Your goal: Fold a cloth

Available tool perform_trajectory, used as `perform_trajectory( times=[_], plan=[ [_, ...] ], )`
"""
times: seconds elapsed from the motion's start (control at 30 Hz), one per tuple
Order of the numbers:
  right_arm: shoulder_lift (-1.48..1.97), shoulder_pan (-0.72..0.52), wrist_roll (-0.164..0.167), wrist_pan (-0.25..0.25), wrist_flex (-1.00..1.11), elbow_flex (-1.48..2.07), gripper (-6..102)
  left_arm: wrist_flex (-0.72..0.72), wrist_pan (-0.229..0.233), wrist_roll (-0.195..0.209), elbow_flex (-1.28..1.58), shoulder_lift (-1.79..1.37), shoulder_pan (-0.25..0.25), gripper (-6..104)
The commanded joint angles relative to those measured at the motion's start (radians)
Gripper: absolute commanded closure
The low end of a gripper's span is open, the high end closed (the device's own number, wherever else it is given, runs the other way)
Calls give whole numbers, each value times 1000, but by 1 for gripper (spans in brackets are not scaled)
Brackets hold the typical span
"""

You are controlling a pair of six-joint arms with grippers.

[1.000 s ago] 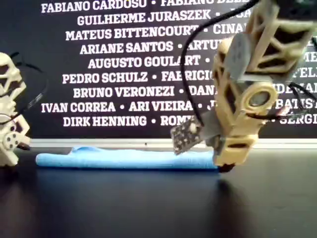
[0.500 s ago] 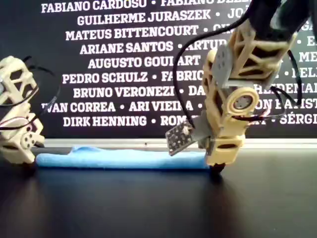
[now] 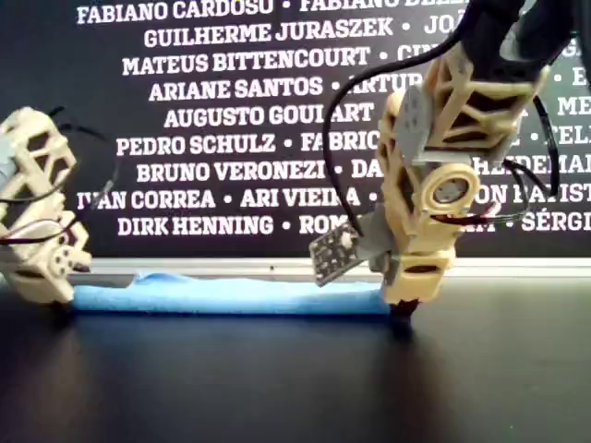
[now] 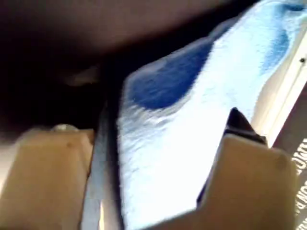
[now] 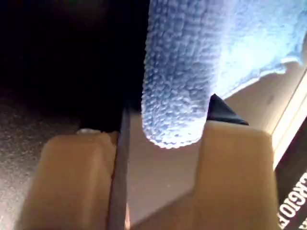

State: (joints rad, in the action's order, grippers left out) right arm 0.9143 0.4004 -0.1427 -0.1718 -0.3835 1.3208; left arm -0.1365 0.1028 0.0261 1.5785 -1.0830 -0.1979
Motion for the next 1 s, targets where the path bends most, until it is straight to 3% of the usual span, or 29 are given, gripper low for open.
perform_trajectory(
  times=[0.0,0.4,0.5,0.73,0.83,0.97],
  plan=[
    [8,0,5,-6,-5,-109,29,14,-2,5,-80,14,-21,12],
    [-75,3,5,-6,-31,-222,30,14,-2,-3,-84,57,-18,12],
    [-67,-3,-11,-9,-29,-210,30,12,-2,-3,-78,57,-14,12],
    [-48,-6,3,-8,-31,-199,31,5,-2,-3,-72,54,-18,13],
    [-48,-3,3,-8,-31,-201,36,-5,-2,-3,-69,44,-20,20],
    [-48,-5,3,-8,-31,-207,59,-3,-2,2,-80,40,-12,43]
  ],
)
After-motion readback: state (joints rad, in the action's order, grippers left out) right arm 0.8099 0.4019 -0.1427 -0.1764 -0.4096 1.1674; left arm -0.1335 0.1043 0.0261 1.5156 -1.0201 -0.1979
